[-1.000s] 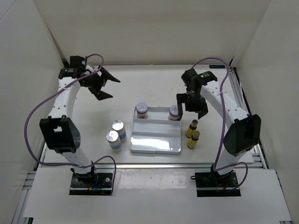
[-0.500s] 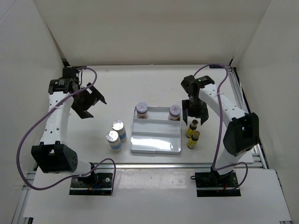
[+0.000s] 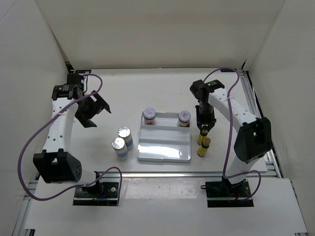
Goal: Organize the condiment bottles
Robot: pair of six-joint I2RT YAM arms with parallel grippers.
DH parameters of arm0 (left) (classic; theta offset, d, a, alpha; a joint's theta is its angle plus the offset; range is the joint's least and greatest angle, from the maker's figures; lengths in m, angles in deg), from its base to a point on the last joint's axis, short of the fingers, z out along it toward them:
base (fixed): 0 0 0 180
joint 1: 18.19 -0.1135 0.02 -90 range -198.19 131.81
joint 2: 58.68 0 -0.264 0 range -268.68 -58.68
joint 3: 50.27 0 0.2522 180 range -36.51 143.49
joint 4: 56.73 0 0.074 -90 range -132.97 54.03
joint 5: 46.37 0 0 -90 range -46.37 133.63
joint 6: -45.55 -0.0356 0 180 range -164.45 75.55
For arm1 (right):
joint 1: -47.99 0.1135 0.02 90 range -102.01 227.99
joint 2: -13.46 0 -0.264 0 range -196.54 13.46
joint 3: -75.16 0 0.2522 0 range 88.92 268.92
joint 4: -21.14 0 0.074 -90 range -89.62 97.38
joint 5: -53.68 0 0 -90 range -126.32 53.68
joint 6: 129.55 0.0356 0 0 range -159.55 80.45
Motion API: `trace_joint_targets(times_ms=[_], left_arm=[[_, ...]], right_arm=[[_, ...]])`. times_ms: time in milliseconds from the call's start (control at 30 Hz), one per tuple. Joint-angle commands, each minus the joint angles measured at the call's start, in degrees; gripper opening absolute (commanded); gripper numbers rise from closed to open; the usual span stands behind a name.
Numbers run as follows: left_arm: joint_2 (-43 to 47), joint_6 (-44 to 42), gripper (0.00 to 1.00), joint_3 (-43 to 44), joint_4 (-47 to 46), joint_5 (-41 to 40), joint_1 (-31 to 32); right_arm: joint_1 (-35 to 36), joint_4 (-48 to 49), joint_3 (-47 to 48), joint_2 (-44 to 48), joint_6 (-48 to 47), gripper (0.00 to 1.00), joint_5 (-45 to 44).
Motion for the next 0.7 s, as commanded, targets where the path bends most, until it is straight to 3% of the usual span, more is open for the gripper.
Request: trace_joint_targets(times_ms=[0, 267, 667], left_arm=[[2.4, -0.7, 1.00, -1.2, 2.0, -1.1, -0.1], [4.6, -0.7, 1.00, -2.4, 2.0, -1.7, -0.1], [7.4, -1.8, 1.00, -3.6, 2.0, -2.9, -0.1]], right_arm=[[-0.2, -9.1, 3.7, -1.1, 2.1, 0.00, -4.5], [3.6, -16.4, 21.7, -4.0, 2.1, 0.00, -1.4], [9.7, -16.4, 24.3, -5.8, 4.4, 0.00, 3.7]])
